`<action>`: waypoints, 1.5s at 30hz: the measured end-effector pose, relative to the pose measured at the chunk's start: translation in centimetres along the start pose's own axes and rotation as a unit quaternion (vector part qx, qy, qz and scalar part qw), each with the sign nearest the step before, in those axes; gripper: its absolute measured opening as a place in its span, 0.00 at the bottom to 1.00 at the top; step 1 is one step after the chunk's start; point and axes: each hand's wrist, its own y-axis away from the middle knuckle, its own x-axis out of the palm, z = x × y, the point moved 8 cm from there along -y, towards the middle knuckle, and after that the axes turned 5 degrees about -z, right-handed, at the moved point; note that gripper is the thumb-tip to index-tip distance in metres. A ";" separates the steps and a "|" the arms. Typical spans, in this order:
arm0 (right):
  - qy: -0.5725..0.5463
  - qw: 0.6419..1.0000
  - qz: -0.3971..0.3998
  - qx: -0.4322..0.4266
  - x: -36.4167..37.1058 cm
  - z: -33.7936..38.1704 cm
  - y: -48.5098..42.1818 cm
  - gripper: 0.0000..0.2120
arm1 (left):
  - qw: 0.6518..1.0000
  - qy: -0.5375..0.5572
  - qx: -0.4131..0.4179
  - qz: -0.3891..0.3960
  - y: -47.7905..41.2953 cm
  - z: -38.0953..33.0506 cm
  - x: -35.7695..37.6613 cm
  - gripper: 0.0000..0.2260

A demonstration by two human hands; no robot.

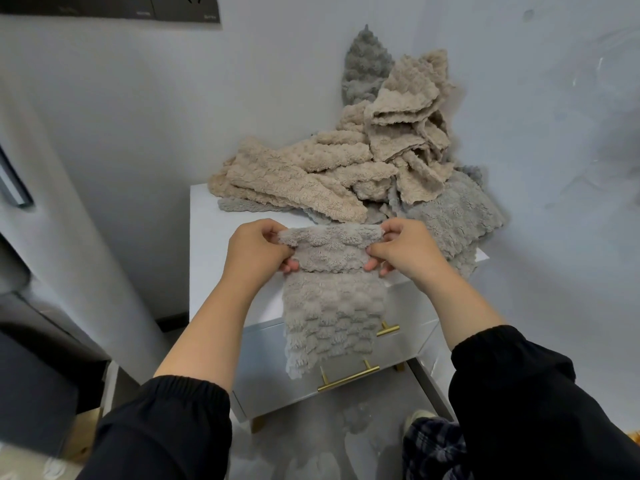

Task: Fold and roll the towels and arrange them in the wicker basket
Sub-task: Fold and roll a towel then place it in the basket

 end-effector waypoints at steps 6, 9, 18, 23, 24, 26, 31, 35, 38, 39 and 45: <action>-0.054 0.998 -0.006 -0.029 0.1 0.7 -0.2 0.11 | 0.997 -0.011 0.059 -0.047 -0.2 -1.0 -1.0 0.11; -0.074 0.996 -0.020 -0.054 0.0 1.0 -0.4 0.10 | 0.994 -0.027 0.087 -0.068 0.0 -1.7 -1.3 0.11; 0.011 0.994 -0.068 -0.087 -0.7 0.5 -0.8 0.13 | 0.959 -0.177 0.205 -0.089 1.1 -2.6 -0.4 0.08; 0.108 0.987 -0.046 -0.107 -1.4 0.8 -0.7 0.15 | 0.947 -0.238 0.214 -0.030 1.4 -2.6 0.3 0.09; 0.128 0.984 -0.040 -0.114 -1.5 1.1 -0.6 0.13 | 0.945 -0.244 0.216 -0.020 1.5 -2.6 0.3 0.09; 0.165 0.979 -0.025 -0.121 -1.5 1.2 -0.4 0.11 | 0.943 -0.250 0.221 0.011 1.6 -2.6 0.4 0.08; 0.252 0.958 0.030 -0.134 -1.4 1.0 0.0 0.10 | 0.932 -0.264 0.213 0.125 2.0 -1.9 1.2 0.08; 0.287 0.945 0.082 -0.133 -1.0 0.5 0.4 0.09 | 0.933 -0.262 0.204 0.140 2.1 -1.7 1.4 0.08; 0.279 0.944 0.096 -0.148 -0.9 0.7 0.8 0.08 | 0.939 -0.261 0.195 0.114 2.1 -1.9 1.4 0.11; 0.277 0.944 0.091 -0.152 -0.9 0.8 0.8 0.10 | 0.940 -0.264 0.189 0.106 2.1 -1.8 1.5 0.10; 0.280 0.947 0.099 -0.120 0.0 -0.5 0.0 0.06 | 0.948 -0.266 0.133 0.114 2.0 -0.4 2.1 0.11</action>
